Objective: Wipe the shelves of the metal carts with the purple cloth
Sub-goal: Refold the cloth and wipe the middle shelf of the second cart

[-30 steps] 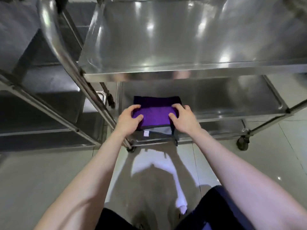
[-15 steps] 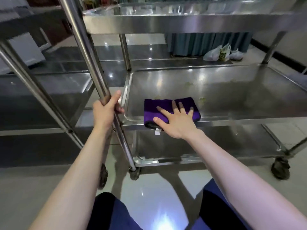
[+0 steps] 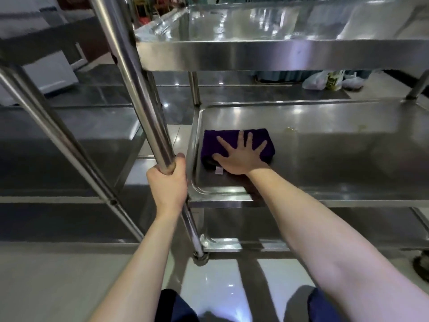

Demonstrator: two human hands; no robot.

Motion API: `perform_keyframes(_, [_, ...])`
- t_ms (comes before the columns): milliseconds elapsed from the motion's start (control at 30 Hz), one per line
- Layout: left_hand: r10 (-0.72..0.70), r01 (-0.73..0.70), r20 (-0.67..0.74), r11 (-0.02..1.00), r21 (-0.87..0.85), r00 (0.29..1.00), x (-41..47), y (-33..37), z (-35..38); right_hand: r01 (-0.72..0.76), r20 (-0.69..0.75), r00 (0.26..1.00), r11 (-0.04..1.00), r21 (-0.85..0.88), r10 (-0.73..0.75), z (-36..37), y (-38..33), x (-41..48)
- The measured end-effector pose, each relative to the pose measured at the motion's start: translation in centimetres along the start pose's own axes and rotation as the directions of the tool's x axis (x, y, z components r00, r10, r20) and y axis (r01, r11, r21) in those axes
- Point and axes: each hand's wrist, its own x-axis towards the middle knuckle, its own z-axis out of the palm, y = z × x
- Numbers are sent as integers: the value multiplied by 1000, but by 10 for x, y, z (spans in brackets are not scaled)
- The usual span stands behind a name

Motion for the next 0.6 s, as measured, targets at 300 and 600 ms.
perform_keyframes(300, [64,-68,-80,997,-43,995,23,-1,6,76,38,997,995,-64,-73,13,-60,-22])
perform_keyframes(600, [-21,19,-51,999,-51,998,35,-5,-1,7,69,998,999,50,-10,2,20,-105])
